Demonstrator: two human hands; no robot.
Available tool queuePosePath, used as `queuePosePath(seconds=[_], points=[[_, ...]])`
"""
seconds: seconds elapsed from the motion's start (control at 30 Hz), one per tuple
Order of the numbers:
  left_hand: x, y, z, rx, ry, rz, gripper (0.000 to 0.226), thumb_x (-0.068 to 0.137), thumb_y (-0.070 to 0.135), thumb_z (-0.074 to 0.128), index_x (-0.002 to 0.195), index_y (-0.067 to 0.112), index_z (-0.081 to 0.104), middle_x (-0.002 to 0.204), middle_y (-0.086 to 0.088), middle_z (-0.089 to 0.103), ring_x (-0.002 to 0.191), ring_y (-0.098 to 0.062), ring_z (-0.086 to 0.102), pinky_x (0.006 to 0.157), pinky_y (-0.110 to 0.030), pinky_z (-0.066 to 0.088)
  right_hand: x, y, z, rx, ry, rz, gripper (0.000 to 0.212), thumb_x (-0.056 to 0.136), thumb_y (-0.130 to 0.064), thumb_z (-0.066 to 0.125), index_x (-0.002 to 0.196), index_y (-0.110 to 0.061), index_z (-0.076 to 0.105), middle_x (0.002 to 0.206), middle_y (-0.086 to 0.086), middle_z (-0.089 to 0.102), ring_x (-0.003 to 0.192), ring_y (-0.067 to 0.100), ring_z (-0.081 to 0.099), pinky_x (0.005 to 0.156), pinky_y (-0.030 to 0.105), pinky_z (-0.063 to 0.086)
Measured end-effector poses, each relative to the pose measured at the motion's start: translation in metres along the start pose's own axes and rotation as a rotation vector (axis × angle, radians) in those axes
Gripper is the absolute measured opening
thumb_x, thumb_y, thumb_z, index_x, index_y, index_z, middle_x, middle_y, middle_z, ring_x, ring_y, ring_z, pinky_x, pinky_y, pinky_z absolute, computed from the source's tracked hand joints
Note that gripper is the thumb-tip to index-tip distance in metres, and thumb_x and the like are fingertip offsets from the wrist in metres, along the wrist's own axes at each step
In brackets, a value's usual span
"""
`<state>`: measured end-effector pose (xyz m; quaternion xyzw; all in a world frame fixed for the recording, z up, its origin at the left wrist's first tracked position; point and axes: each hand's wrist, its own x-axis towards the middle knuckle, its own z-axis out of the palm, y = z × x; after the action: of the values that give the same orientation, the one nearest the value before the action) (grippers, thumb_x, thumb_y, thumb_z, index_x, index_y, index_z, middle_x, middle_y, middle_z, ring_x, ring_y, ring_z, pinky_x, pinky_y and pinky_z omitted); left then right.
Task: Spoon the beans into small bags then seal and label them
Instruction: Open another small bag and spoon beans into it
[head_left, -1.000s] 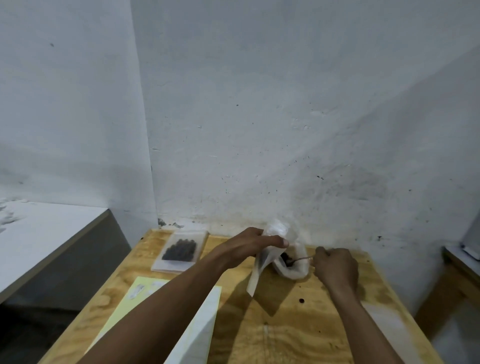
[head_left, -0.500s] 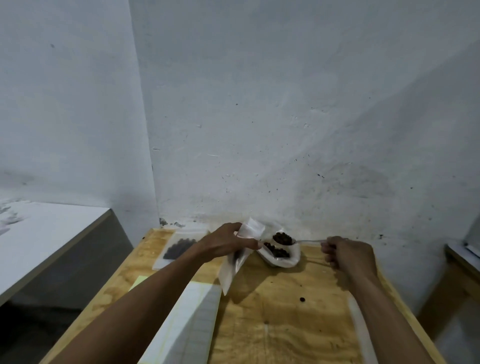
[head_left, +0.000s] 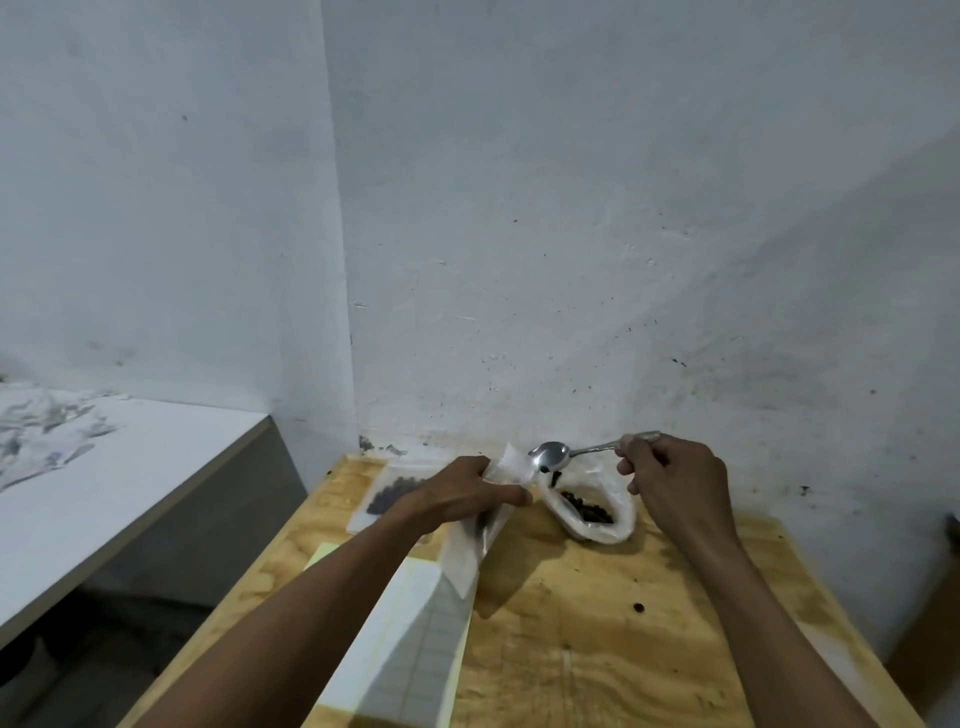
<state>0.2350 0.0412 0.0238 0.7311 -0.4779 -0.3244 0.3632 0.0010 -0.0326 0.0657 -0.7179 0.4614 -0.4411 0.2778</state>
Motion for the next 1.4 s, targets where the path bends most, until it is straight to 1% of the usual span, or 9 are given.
queuePosePath(seconds=[0.27,0.43,0.6,0.77,0.87,0.97,1.1,1.23,1.4], points=[[-0.004,0.002,-0.001,-0.056,0.066,0.051,0.051,0.074,0.048,0.083,0.115,0.022,0.068,0.109,0.004,0.071,0.097,-0.014,0.066,0.084,-0.029,0.053,0.001,0.039,-0.004,-0.229,0.105,0.074,0.026,0.096,-0.032,0.055,0.080,-0.024,0.074,0.066,0.002,0.070,0.062,0.026,0.064,0.058,0.033,0.053],[-0.008,0.014,0.003,-0.135,0.064,0.105,0.056,0.078,0.051,0.081,0.122,0.022,0.062,0.114,0.005,0.066,0.099,-0.009,0.062,0.076,-0.025,0.049,-0.009,0.068,0.004,-0.308,-0.001,0.268,0.050,0.096,-0.043,0.057,0.063,-0.009,0.073,0.055,0.006,0.068,0.052,0.027,0.065,0.062,0.039,0.060],[-0.007,0.030,0.008,-0.229,0.123,0.111,0.063,0.080,0.050,0.080,0.129,0.019,0.056,0.114,0.005,0.063,0.094,-0.004,0.061,0.066,-0.018,0.046,-0.014,0.043,-0.004,-0.438,-0.228,0.291,0.079,0.087,-0.076,0.047,0.053,-0.009,0.071,0.044,-0.003,0.065,0.049,0.021,0.069,0.062,0.028,0.056],[-0.008,0.055,0.022,-0.427,0.192,0.103,0.076,0.073,0.051,0.085,0.132,0.017,0.051,0.121,0.000,0.064,0.095,-0.006,0.064,0.065,-0.018,0.050,-0.022,-0.013,0.008,0.011,-0.571,0.074,0.049,0.077,-0.068,0.070,0.097,-0.023,0.071,0.094,-0.005,0.074,0.086,0.015,0.071,0.074,0.026,0.053],[-0.007,0.060,0.023,-0.515,0.189,0.096,0.090,0.062,0.064,0.087,0.131,0.016,0.055,0.122,-0.002,0.067,0.104,-0.018,0.068,0.086,-0.036,0.059,-0.021,-0.015,0.020,-0.026,-0.502,0.012,0.026,0.086,-0.038,0.075,0.106,-0.023,0.070,0.097,-0.007,0.074,0.090,0.013,0.070,0.080,0.036,0.059],[-0.007,0.055,0.013,-0.676,0.220,0.123,0.062,0.075,0.050,0.085,0.121,0.013,0.069,0.111,-0.005,0.073,0.101,-0.021,0.070,0.084,-0.038,0.060,-0.016,-0.007,0.023,0.133,-0.442,0.123,0.016,0.085,-0.022,0.077,0.099,-0.015,0.076,0.089,0.003,0.078,0.084,0.021,0.075,0.088,0.048,0.059],[-0.010,0.046,-0.001,-0.745,0.282,0.171,0.016,0.088,0.016,0.077,0.098,0.003,0.077,0.087,-0.009,0.074,0.082,-0.022,0.069,0.072,-0.031,0.060,-0.013,-0.008,0.018,0.290,-0.501,0.207,0.035,0.081,-0.020,0.082,0.113,-0.013,0.070,0.102,0.005,0.076,0.089,0.018,0.074,0.074,0.028,0.059],[-0.016,0.046,-0.002,-0.632,0.312,0.211,0.011,0.087,0.013,0.078,0.091,0.002,0.079,0.080,-0.009,0.074,0.072,-0.018,0.069,0.067,-0.030,0.059,-0.001,-0.018,0.016,0.353,-0.352,0.132,0.063,0.077,-0.030,0.086,0.133,-0.025,0.057,0.122,-0.003,0.065,0.106,0.016,0.066,0.085,0.034,0.056],[-0.020,0.048,0.006,-0.520,0.289,0.267,0.011,0.087,0.013,0.077,0.090,0.002,0.080,0.077,-0.008,0.075,0.069,-0.015,0.068,0.066,-0.029,0.058,0.011,-0.032,0.011,0.188,-0.425,-0.015,0.031,0.078,-0.037,0.083,0.108,-0.028,0.075,0.107,-0.010,0.072,0.100,0.010,0.068,0.083,0.029,0.055]])
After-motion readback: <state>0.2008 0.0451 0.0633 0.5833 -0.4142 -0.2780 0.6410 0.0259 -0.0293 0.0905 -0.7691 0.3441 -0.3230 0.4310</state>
